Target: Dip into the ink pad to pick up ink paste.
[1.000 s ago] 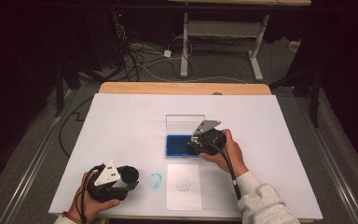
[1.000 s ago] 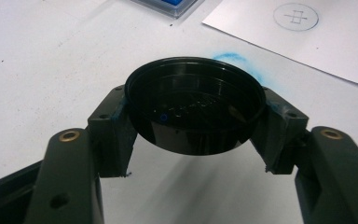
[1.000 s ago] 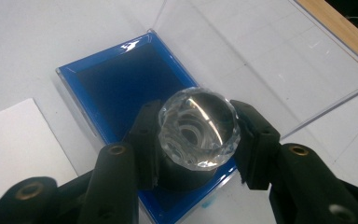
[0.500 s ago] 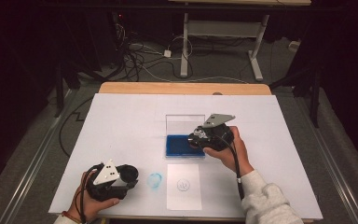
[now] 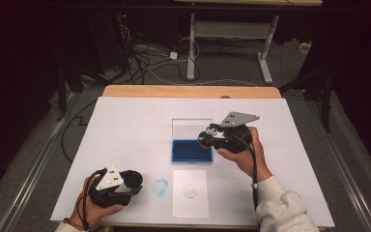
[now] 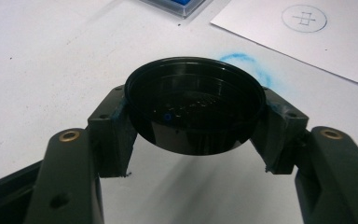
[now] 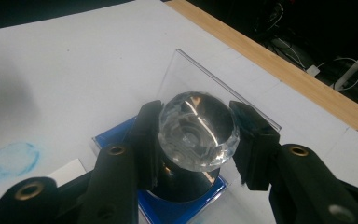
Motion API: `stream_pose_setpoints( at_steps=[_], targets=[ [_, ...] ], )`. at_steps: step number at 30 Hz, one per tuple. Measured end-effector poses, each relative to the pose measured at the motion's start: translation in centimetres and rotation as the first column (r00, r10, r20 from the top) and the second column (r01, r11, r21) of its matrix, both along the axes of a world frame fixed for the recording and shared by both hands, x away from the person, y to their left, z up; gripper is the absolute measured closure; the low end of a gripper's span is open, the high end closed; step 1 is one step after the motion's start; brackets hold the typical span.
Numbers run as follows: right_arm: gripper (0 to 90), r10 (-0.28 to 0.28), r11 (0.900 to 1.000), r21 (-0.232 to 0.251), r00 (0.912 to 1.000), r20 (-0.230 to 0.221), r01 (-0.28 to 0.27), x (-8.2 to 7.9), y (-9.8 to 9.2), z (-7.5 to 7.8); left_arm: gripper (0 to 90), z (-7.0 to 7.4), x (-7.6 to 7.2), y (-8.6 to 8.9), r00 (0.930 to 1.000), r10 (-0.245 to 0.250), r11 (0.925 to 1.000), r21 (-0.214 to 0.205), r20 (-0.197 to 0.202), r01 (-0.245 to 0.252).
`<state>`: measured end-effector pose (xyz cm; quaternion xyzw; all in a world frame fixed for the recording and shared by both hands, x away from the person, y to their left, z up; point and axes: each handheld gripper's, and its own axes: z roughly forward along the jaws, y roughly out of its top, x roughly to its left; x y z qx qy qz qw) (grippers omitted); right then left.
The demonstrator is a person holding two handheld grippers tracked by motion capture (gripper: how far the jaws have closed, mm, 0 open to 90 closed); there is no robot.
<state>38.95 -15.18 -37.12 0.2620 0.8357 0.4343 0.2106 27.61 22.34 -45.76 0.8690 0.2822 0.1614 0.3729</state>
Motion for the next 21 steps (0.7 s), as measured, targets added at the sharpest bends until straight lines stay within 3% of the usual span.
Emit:
stream_pose_setpoints(
  at_steps=[6, 21],
  targets=[
    [57.4, 0.005, 0.9999, 0.012, 0.9996, 0.029, -0.005, -0.7, -0.2, 0.7, 36.9, 0.0, 0.1, -0.1, 1.0, 0.0, 1.0, 0.0, -0.004, 0.0],
    [57.5, 0.048, 0.9985, 0.023, 0.9982, 0.034, -0.049, -1.8, -0.6, 1.5, 36.9, -0.2, 0.2, 0.2, 0.9999, 0.0, 1.0, -0.002, -0.01, 0.0]
  ],
)
